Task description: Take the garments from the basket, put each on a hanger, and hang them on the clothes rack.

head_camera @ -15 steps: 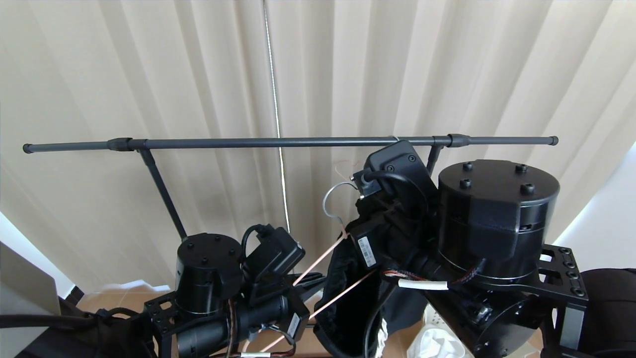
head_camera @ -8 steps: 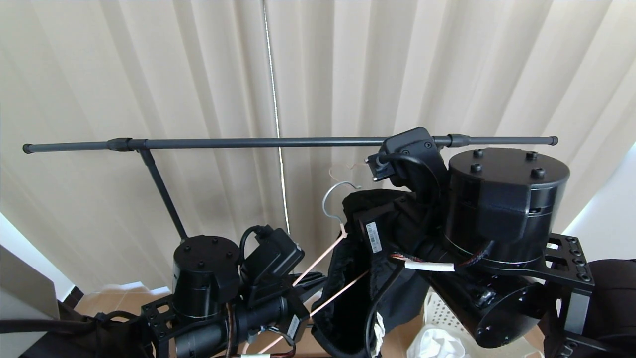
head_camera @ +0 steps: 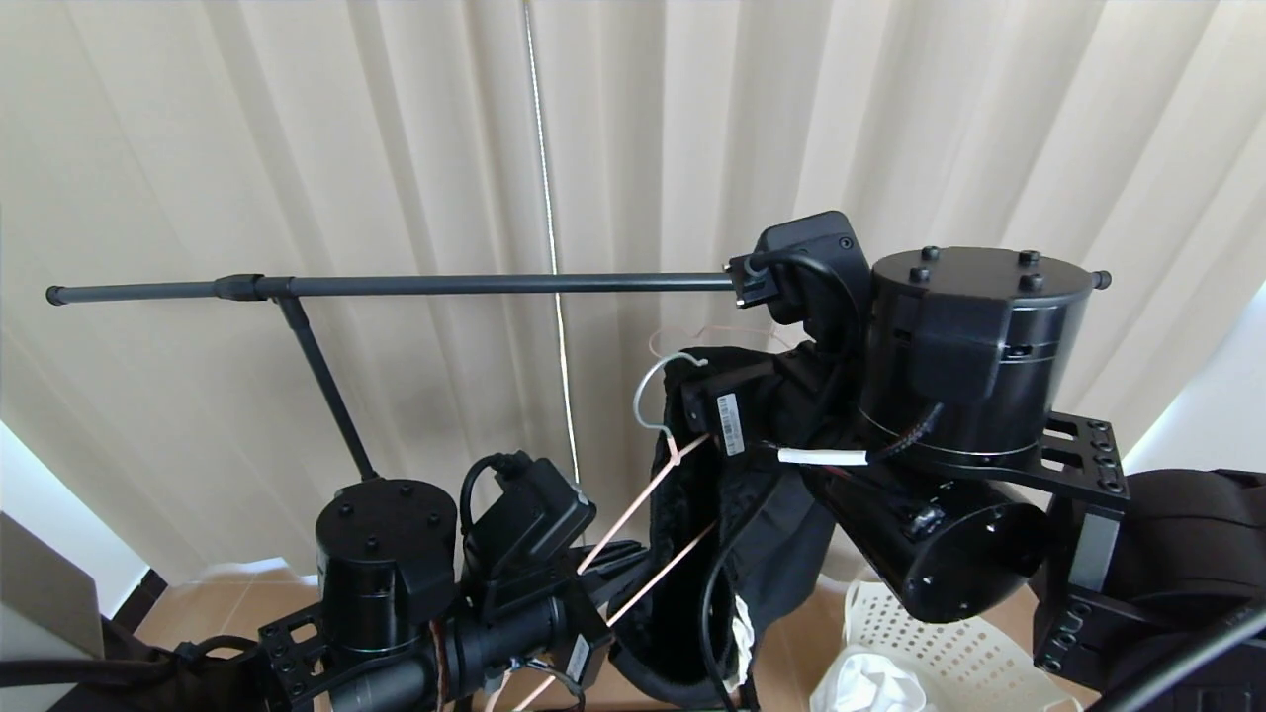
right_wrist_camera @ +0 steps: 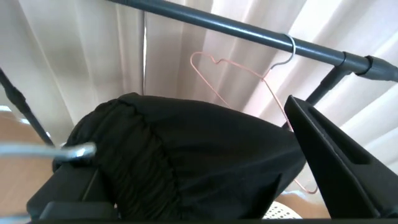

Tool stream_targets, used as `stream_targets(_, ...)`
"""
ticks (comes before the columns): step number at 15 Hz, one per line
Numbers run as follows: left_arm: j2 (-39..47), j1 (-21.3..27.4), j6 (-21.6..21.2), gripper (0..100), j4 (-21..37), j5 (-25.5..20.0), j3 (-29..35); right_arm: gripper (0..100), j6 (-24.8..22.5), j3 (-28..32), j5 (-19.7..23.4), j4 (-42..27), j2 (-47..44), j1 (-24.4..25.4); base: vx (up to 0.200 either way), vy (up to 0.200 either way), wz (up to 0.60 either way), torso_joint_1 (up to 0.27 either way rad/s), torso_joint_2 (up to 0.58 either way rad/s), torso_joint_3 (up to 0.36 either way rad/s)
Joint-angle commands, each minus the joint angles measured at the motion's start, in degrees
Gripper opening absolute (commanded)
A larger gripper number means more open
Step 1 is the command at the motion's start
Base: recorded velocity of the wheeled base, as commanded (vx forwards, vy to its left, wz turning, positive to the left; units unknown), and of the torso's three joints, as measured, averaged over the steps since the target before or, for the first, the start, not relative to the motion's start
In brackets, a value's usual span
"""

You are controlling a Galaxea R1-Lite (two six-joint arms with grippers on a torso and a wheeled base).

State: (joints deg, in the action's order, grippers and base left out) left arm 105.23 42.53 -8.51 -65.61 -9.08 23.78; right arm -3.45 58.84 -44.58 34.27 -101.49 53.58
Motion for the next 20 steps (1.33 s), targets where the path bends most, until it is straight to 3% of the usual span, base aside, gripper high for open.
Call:
stream_targets(1, -0.4, 0.2, 0.0, 0, 0.0, 0.0, -0.1, 100, 0.2, 1.0, -0.1, 0.0, -2.0, -0.2, 0.0, 0.0, 0.0, 0.0, 0.0, 0.0)
stream_targets(20, 3.0, -4.4, 0.6, 0, -0.1, 2.7, 6.1, 100, 0.2, -4.5, -0.1, 0.0, 2.3, -0.2, 0.0, 0.0, 0.0, 0.0, 0.0, 0.0)
